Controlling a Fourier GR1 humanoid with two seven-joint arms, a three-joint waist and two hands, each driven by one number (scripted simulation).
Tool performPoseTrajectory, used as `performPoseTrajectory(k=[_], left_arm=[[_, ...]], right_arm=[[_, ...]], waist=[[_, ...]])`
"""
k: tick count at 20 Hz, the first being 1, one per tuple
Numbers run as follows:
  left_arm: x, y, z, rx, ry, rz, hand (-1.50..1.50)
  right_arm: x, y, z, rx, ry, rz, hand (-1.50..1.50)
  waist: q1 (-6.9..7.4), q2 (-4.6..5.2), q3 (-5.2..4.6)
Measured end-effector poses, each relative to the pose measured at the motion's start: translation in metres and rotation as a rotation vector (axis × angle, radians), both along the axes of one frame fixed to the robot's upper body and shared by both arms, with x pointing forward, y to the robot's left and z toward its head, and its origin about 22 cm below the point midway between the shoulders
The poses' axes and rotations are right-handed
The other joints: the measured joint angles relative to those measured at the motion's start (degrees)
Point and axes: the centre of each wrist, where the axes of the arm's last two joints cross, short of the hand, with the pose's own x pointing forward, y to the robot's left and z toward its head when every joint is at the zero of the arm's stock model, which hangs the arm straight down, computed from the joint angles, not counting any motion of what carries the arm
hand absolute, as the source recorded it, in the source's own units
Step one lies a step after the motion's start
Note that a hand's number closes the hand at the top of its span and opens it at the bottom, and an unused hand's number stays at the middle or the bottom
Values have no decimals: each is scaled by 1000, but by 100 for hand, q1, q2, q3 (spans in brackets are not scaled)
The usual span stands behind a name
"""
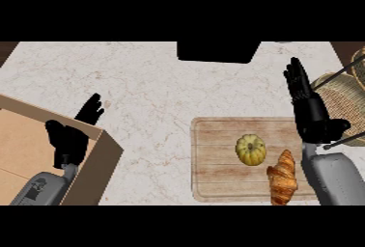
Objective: Pick the squash from the cutting board and place it in the tiered basket
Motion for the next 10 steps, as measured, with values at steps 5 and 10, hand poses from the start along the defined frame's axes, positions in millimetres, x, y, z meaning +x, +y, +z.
performPoseTrajectory(k=[5, 10], left_arm=[[1, -18, 13, 42, -122, 54, 0], [-1, -37, 21, 77, -209, 36, 0]], right_arm=[[7, -11, 50, 8, 3, -16, 150], [4, -31, 64, 121, 72, -168, -150]], waist=[[-123, -73, 201], [-315, -145, 280]])
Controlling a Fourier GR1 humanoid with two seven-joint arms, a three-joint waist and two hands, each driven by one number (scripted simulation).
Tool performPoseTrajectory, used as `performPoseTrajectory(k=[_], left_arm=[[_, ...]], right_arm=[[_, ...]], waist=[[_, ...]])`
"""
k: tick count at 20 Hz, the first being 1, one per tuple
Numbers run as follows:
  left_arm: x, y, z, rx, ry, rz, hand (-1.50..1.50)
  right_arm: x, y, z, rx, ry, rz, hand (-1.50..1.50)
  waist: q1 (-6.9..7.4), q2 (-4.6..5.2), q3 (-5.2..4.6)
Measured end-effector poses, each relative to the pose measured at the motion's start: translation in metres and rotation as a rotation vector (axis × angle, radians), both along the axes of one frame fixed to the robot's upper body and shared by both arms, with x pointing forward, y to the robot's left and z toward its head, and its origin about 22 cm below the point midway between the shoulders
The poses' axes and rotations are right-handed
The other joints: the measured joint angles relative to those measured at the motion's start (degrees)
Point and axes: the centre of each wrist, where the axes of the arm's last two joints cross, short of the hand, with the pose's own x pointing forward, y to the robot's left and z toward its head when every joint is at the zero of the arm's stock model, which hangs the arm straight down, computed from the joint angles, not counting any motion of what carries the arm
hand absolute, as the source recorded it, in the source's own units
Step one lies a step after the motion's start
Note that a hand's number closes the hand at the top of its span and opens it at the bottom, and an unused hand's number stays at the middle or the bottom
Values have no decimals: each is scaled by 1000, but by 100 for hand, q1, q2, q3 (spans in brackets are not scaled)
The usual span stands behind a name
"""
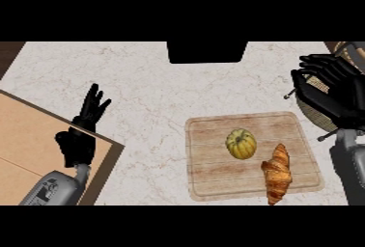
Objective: Pick the squash from the cutting board and place it in the tiered basket
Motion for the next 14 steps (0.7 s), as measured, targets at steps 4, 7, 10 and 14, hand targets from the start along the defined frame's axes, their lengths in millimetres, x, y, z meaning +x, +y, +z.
performPoseTrajectory(k=[4, 7, 10, 14], left_arm=[[-3, -9, 2, 3, -19, -23, 0], [-4, -13, 3, 5, -26, -31, 0], [-3, -15, 9, 6, -28, -35, 0], [-4, -16, 9, 13, -32, -41, 0]], right_arm=[[-21, 6, -11, 166, 107, 143, -150], [-43, 2, 8, 140, 121, 245, -150], [-64, -5, 37, 22, 144, 306, -150], [-77, -8, 75, -308, 238, 358, -150]], waist=[[11, 33, 8], [19, 42, 6], [-5, 35, 1], [8, 28, -20]])
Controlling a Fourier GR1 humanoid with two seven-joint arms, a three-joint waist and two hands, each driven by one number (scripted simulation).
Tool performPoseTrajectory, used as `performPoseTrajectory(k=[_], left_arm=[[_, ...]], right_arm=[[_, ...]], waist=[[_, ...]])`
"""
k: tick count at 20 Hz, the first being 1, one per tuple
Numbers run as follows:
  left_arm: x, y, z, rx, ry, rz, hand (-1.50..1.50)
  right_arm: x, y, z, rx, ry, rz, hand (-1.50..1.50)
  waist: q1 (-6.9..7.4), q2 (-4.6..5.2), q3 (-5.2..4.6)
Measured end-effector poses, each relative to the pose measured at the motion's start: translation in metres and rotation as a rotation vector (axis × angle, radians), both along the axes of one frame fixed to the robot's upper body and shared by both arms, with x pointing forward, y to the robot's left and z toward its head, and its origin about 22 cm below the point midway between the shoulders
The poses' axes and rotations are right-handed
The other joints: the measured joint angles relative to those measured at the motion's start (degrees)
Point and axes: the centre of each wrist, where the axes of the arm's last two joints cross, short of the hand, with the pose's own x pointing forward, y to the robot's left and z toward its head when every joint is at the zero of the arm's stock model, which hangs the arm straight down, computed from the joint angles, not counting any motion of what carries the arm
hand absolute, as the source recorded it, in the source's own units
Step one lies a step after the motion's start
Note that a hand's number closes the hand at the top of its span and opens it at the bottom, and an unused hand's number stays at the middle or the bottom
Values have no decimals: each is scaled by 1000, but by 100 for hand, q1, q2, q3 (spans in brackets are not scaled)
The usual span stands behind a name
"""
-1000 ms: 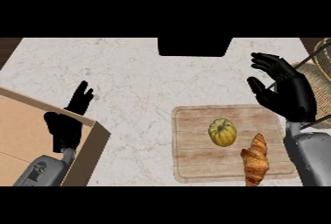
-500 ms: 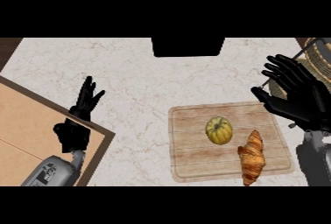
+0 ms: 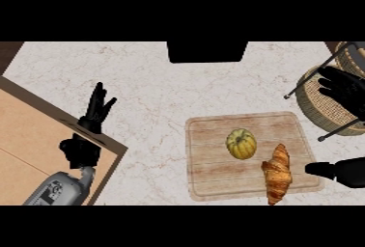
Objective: Pick the squash from the cutting board and place it in the tiered basket
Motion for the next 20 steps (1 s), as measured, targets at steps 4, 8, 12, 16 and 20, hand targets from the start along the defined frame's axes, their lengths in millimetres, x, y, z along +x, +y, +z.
performPoseTrajectory(k=[4, 8, 12, 16, 20], left_arm=[[-2, -6, -2, 4, 3, -22, 0], [0, -15, 1, 5, -7, -53, 0], [3, -22, 6, 8, -17, -89, 0], [6, -25, 8, 10, -19, -106, 0], [5, -27, 7, 5, -19, -114, 0]], right_arm=[[-10, 13, 35, -361, 56, 82, -150], [-18, 35, 60, -671, 117, 123, -150], [-20, 56, 69, -844, 156, 149, -150], [-10, 74, 70, -912, 188, 169, -150], [1, 96, 68, -937, 214, 206, -150]], waist=[[108, 21, -22], [279, 58, -31], [452, 91, -32], [543, 110, -29], [569, 104, -28]])
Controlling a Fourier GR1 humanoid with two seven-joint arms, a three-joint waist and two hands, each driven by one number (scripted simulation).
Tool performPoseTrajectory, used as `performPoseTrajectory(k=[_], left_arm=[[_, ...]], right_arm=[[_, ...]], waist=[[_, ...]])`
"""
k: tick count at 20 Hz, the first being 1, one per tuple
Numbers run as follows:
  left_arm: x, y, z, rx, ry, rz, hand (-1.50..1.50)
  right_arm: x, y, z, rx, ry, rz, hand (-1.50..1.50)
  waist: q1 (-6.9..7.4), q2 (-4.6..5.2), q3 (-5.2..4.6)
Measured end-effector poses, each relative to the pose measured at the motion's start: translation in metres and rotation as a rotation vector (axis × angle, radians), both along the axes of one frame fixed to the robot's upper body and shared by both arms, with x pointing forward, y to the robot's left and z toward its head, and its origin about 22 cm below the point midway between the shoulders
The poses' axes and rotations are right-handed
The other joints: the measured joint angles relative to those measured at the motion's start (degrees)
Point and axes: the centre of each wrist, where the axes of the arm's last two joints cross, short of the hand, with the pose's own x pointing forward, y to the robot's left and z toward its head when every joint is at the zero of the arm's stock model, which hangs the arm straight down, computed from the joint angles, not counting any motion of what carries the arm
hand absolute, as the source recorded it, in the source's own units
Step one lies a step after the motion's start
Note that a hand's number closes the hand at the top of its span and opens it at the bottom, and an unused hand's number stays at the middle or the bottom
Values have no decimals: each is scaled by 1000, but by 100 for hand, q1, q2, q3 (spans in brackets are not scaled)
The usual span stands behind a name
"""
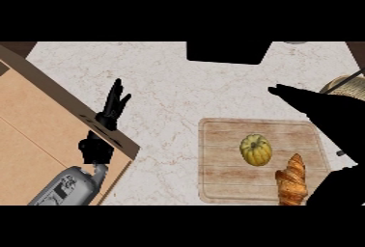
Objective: Pick the squash from the cutting board and place it in the tiered basket
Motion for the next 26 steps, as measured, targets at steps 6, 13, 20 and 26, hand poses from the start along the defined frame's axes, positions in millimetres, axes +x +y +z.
performPoseTrajectory(k=[6, 13, 20, 26], left_arm=[[-1, 2, -4, 3, 12, 2, 0], [-3, 7, -7, 4, 18, 22, 0], [-5, 13, -4, 2, 19, 40, 0], [-2, 15, -3, 4, 15, 53, 0]], right_arm=[[20, 39, -13, -43, 62, 43, -150], [41, 70, -27, -105, 158, 50, -150], [50, 86, -32, -176, 186, 45, -150], [54, 92, -34, -250, 190, 58, -150]], waist=[[-62, -18, 9], [-196, -52, 18], [-306, -78, 29], [-375, -79, 33]])
